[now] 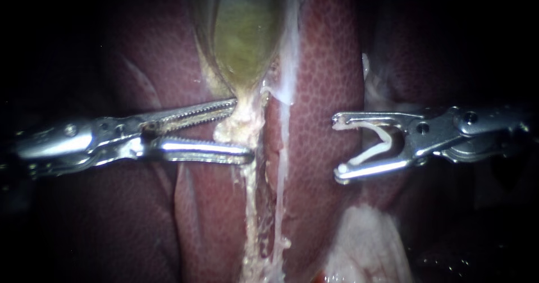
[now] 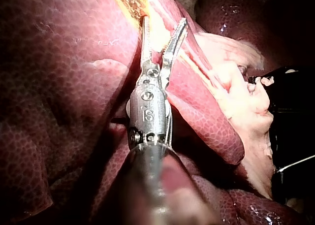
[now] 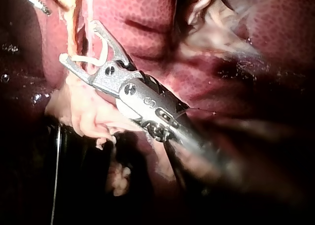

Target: Grabbing gallbladder

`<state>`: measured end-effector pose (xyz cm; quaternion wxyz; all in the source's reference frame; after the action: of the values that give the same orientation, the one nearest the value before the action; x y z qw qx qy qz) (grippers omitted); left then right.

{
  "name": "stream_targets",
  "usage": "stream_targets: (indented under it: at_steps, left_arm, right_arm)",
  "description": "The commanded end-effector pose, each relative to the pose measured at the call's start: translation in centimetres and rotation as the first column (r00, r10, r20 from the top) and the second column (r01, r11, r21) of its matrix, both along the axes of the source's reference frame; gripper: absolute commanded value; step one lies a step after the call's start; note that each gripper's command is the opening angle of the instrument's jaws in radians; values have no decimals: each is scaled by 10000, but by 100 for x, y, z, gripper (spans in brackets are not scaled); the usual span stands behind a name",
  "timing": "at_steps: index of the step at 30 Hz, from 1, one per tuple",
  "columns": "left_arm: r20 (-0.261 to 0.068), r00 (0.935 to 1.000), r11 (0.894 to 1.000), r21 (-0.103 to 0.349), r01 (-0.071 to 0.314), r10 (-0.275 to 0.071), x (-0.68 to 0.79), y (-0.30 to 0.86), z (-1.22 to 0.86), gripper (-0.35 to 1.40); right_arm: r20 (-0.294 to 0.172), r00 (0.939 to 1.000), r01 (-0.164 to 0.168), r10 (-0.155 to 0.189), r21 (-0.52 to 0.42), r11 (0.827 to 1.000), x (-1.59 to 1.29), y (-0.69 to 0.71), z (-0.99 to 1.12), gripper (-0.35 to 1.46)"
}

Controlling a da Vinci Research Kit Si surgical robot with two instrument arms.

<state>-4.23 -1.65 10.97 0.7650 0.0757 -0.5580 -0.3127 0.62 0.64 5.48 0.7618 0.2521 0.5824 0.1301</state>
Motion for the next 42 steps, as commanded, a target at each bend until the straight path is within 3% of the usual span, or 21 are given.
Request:
stream_targets:
  at_steps: [1, 13, 17, 20, 29, 42]
  left_arm:
    - [6, 10000, 10000, -11, -1, 1, 1, 0, 1, 47]
    - [4, 10000, 10000, -31, -10, 10, 3, -2, 6, 42]
    - [5, 10000, 10000, -31, -13, 13, 4, -2, 6, 12]
    - [-29, 10000, 10000, -3, -60, 60, 8, -2, 5, -35]
    - [-430, 9983, 9991, 155, -388, 394, 16, -2, 3, -35]
    - [-402, 9983, 9990, 197, -411, 419, 25, -3, -11, -35]
  right_arm:
    - [2, 10000, -5, 5, 4, 10000, 0, 0, 0, 58]
    - [2, 10000, -5, 5, 4, 10000, 0, 0, 0, 58]
    - [3, 10000, -5, 5, 4, 10000, 0, 0, 0, 58]
    - [2, 10000, -5, 5, 4, 10000, 0, 0, 0, 58]
    - [3, 10000, -6, 6, 4, 10000, 0, 0, 0, 58]
    - [2, 10000, -5, 5, 4, 10000, 0, 0, 0, 58]
